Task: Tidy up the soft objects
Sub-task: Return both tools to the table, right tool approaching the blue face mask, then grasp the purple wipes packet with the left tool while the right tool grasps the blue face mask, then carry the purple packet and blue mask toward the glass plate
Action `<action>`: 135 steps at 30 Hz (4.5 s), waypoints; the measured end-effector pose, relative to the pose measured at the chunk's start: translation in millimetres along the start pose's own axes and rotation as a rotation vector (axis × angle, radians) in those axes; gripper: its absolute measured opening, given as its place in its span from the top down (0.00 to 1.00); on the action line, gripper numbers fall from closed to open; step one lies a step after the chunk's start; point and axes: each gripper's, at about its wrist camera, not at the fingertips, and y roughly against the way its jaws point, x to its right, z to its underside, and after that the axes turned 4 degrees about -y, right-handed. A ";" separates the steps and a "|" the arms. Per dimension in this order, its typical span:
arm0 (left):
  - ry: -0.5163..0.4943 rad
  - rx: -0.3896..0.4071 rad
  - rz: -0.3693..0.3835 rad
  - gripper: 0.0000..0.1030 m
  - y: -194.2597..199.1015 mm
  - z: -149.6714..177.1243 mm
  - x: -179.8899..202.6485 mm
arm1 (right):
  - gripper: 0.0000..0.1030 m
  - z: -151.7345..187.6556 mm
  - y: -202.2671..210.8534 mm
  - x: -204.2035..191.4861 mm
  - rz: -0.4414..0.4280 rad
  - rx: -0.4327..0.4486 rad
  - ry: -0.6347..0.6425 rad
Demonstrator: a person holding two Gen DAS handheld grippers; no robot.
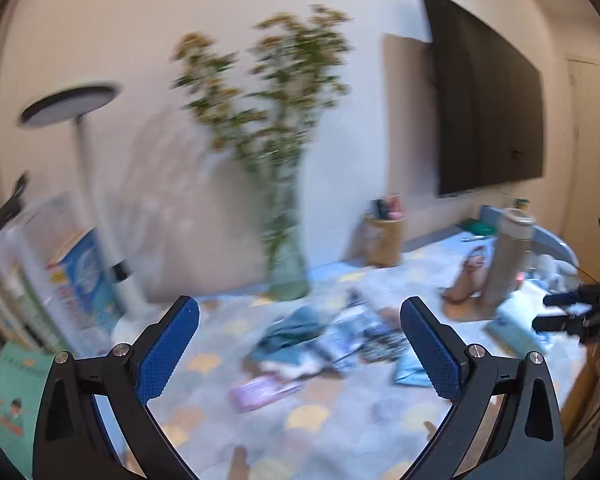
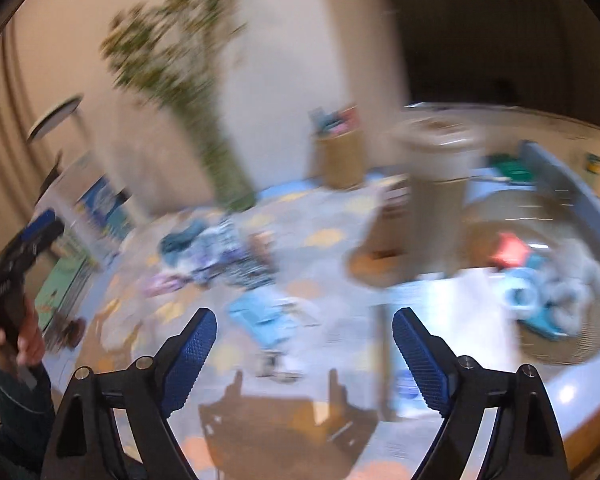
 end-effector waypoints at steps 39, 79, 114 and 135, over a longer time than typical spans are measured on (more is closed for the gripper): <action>-0.079 -0.354 0.010 0.03 -94.3 84.8 -18.2 | 0.12 10.2 -105.1 -44.9 0.056 -0.033 0.105; 0.011 -0.457 0.276 0.66 -142.8 121.0 -17.6 | 0.84 18.6 -157.1 -94.6 -0.120 -0.223 0.303; -0.182 -0.154 0.623 0.66 -77.2 -5.1 193.2 | 0.84 -3.0 52.9 73.7 -0.059 0.167 -0.225; -0.370 -0.155 0.769 0.66 -126.0 -62.9 377.2 | 0.84 -42.5 86.6 255.0 0.302 0.256 -0.574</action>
